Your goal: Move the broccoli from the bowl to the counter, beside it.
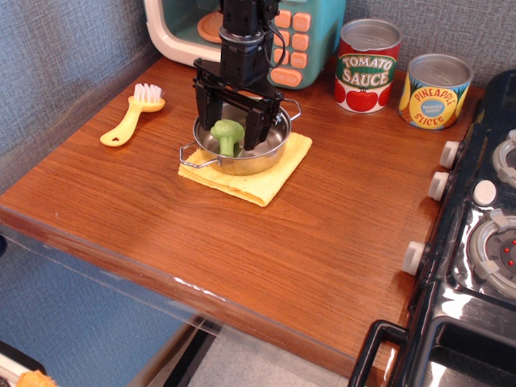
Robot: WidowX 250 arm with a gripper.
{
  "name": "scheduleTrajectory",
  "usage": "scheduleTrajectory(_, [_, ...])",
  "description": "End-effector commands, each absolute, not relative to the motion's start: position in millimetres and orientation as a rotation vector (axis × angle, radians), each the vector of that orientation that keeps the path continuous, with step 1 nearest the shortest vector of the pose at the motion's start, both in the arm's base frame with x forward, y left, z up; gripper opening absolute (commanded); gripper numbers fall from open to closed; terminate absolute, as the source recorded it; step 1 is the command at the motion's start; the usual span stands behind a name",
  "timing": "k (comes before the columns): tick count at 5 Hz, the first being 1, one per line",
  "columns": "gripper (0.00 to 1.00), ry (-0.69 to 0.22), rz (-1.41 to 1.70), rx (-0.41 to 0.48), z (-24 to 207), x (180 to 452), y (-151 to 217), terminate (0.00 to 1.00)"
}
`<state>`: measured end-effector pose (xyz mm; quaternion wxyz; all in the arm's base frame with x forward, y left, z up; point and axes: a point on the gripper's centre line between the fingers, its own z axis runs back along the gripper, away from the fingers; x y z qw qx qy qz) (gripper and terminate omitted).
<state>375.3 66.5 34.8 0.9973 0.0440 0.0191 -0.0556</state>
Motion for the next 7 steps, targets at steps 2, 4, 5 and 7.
scheduleTrajectory(2, [0.00,-0.003,-0.084,0.085,37,375,65,0.00])
scheduleTrajectory(4, [0.00,-0.049,-0.102,0.079,55,375,59,0.00])
scheduleTrajectory(5, [0.00,-0.135,-0.118,0.079,90,377,49,0.00])
scheduleTrajectory(7, [0.00,-0.206,-0.224,-0.022,124,385,-16,0.00])
